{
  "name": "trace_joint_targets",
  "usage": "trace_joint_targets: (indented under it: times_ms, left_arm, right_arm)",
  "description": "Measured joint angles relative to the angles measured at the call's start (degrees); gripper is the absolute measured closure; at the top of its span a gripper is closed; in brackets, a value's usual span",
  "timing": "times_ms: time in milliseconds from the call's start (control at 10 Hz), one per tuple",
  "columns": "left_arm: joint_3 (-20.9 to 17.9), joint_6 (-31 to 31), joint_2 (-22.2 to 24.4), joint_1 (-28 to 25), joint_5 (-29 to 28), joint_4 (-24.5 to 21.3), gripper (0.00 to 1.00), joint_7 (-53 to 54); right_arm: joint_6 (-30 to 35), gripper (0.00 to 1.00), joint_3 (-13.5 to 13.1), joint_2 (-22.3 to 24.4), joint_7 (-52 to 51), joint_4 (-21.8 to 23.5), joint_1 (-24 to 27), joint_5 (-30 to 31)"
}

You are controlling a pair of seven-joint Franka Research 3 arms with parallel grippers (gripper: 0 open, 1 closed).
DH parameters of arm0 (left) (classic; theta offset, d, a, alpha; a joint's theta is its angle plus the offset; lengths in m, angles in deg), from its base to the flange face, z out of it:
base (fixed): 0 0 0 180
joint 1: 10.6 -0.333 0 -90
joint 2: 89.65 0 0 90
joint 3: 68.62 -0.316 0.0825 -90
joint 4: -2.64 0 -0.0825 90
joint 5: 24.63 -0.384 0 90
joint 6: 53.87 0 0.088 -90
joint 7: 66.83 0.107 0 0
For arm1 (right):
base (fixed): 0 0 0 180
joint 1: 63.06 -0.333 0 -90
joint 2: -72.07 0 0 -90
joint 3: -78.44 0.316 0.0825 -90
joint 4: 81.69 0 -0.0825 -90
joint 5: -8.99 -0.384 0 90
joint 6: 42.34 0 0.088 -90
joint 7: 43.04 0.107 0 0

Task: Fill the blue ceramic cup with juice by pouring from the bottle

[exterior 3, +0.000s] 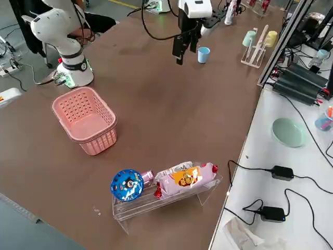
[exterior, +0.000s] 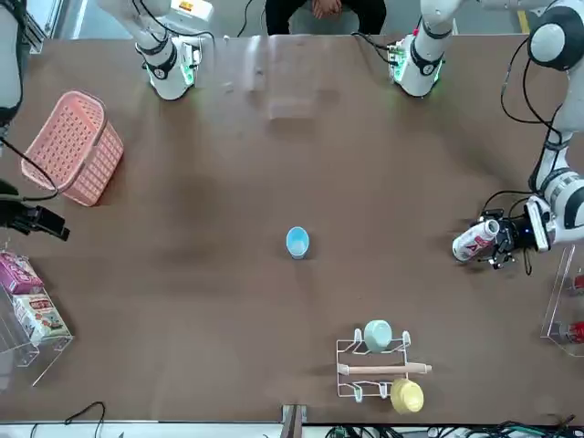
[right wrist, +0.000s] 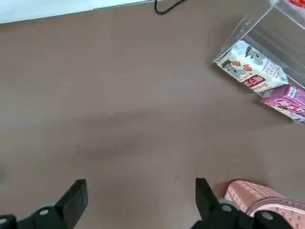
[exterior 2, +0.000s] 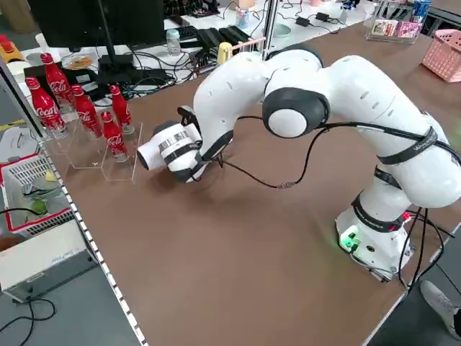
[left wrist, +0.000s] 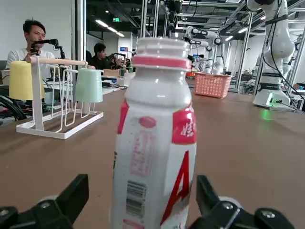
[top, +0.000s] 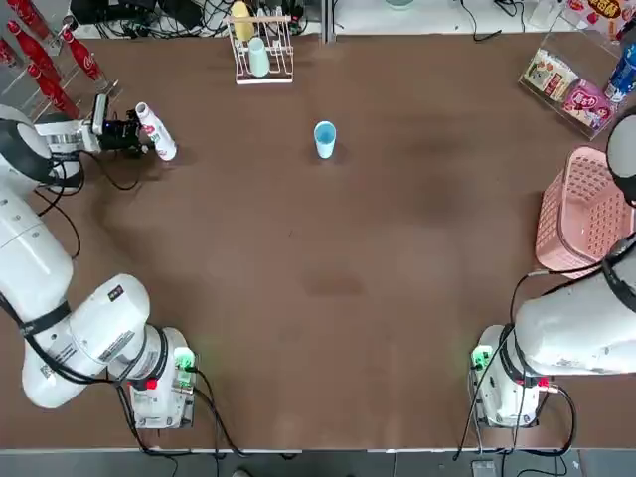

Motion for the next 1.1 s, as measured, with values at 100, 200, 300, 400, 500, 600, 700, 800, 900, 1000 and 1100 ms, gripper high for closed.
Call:
trace_joint_targets:
  times_ms: [100,200,300,400,500,600,700,800,900,1000,1100]
  left_arm:
    - [-0.03,0.00,0.01,-0.08,-0.01,0.10,0.00,0.00]
    - [-0.04,0.00,0.05,-0.48,-0.94,0.42,0.00,0.00]
    - [-0.02,0.00,0.17,-1.06,-2.50,0.99,0.00,0.00]
    - [-0.01,0.00,0.36,-1.61,-3.72,1.54,0.00,0.00]
    - [0.00,0.00,0.55,-2.14,-4.61,1.93,0.00,0.00]
    - [0.02,0.00,0.79,-2.54,-5.60,2.52,0.00,0.00]
    - [0.04,0.00,1.52,-2.78,-6.87,3.15,0.00,-0.55]
    - [0.06,0.01,2.94,-2.95,-8.60,3.62,0.00,-2.16]
    - [0.06,0.02,4.94,-3.14,-10.34,3.94,0.00,-3.99]
    - [0.08,0.04,7.10,-3.22,-11.42,4.16,0.00,-5.24]
    - [0.19,-0.01,9.44,-3.09,-12.09,4.58,0.00,-6.65]
  right_arm:
    - [-1.42,0.00,-0.31,1.64,0.00,2.35,-0.10,0.00]
    - [-3.95,0.00,-0.48,3.27,-0.01,5.44,-0.10,0.00]
    - [-6.01,0.00,-0.48,4.57,-0.01,8.19,-0.17,0.00]
    - [-6.89,0.00,-0.48,5.31,-0.01,9.67,-0.29,0.00]
    - [-7.16,0.00,-0.48,5.73,-0.02,10.22,-0.44,0.00]
    - [-7.20,0.00,-0.48,5.96,-0.02,10.33,-0.78,0.02]
    - [-7.21,0.00,-0.48,6.04,-0.02,10.35,-1.14,0.03]
    - [-7.24,0.00,-0.51,6.04,-0.02,10.37,-1.22,0.03]
    - [-7.28,0.00,-0.60,6.04,-0.02,10.40,-1.22,0.04]
    - [-7.29,0.00,-0.66,6.05,-0.02,10.41,-1.22,0.04]
    - [-7.29,0.00,-0.67,6.06,-0.02,10.43,-1.23,0.04]
